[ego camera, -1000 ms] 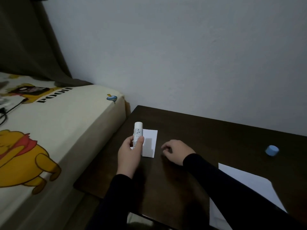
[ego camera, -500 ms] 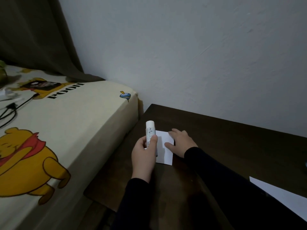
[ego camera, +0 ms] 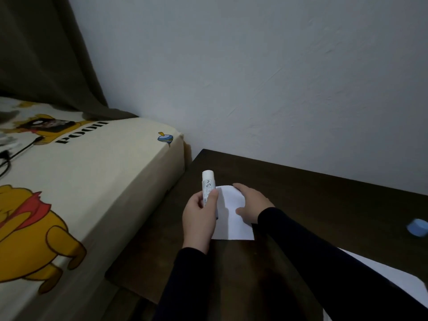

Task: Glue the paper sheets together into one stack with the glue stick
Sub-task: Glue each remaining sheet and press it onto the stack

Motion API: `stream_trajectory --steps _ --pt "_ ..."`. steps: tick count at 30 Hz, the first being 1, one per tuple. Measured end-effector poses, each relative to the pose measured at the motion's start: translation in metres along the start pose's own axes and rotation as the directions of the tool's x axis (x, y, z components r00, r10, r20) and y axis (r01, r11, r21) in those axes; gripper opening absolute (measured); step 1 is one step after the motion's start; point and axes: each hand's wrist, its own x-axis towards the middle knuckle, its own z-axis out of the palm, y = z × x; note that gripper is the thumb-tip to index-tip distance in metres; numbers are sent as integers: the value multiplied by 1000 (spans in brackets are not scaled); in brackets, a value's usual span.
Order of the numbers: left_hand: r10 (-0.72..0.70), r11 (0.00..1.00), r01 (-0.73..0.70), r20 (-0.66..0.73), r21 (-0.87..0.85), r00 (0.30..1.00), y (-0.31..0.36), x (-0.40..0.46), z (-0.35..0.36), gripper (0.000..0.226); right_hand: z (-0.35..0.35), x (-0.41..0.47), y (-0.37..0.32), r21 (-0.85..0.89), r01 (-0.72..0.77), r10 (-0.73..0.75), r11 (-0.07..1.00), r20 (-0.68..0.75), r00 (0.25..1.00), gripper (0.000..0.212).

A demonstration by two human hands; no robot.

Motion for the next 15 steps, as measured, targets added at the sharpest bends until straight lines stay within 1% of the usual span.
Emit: stream_trajectory --steps 3,7,9,12,15 --pt "-3 1000 3 21 -22 1000 7 -7 14 44 -18 -10 21 149 -54 61 987 -40 997 68" --pt "16 999 -10 116 -52 993 15 -23 41 44 -49 -27 65 300 -109 149 948 -114 982 40" --pt "26 999 -19 154 -49 988 17 -31 57 43 -62 -39 90 345 -153 221 926 -166 961 31" --pt "25 999 -19 210 -31 977 17 -42 80 40 -76 -58 128 398 -233 339 887 -220 915 25" --pt "20 1000 -17 267 -13 963 16 -52 102 36 -84 -77 166 373 -356 461 857 -244 853 14"
